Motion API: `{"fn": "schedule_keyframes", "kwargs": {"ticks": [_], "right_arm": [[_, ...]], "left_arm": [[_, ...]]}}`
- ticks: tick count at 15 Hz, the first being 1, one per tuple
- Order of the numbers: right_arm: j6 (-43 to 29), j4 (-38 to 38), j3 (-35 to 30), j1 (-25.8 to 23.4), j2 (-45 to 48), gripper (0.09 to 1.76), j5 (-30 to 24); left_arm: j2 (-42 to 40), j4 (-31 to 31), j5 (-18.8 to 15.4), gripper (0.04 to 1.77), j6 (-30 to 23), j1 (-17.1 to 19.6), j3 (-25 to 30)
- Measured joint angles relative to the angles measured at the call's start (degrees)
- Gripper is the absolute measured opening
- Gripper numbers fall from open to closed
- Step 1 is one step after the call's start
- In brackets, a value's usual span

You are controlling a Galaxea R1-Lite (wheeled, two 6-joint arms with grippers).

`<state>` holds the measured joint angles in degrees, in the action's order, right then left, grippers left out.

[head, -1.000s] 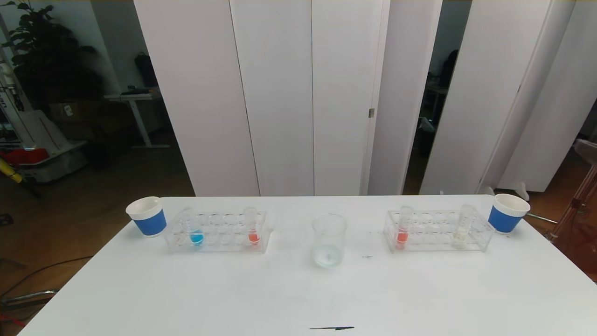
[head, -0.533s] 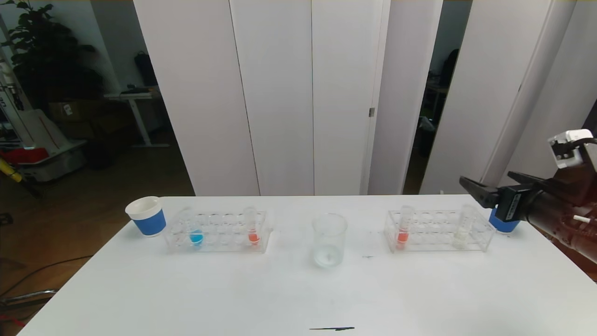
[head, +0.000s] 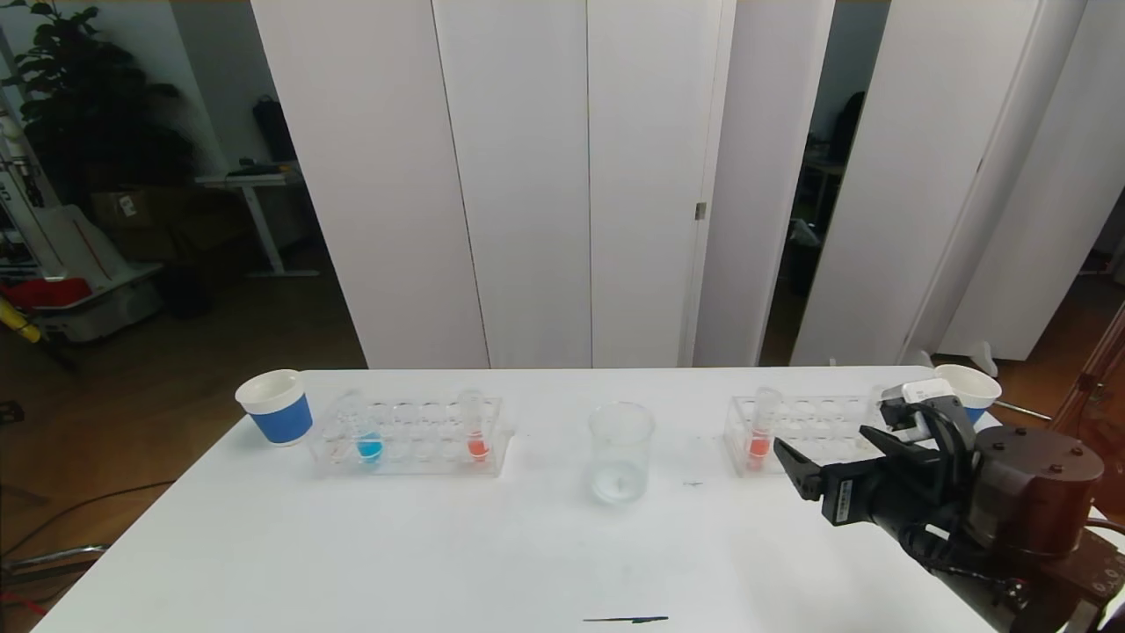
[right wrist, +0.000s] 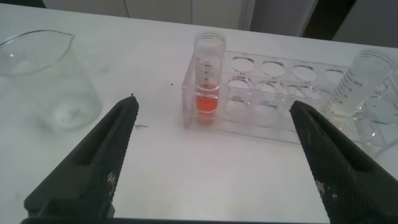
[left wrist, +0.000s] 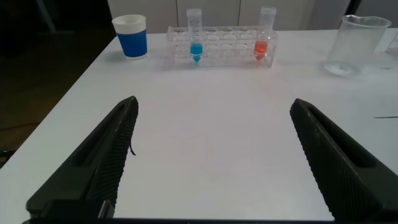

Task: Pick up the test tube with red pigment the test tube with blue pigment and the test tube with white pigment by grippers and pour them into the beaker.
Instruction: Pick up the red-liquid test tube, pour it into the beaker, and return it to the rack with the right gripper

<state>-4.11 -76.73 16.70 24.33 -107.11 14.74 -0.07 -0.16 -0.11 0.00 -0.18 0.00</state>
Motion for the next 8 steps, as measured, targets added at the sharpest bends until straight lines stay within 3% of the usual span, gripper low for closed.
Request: {"fn": "schedule_keyframes", "kwargs": {"ticks": [4, 8], "right_arm": [[-0.13, -8.08, 0.71, 2.04, -7.36, 1.75, 2.93], [0.37, -9.63, 7.44, 0.88, -12.9, 1.75, 2.97]], "left_arm": [[0.0, 0.02, 0.0, 1.75, 0.0, 0.0, 0.0], [0.0, 0.02, 0.0, 1.75, 0.0, 0.0, 0.0]]}}
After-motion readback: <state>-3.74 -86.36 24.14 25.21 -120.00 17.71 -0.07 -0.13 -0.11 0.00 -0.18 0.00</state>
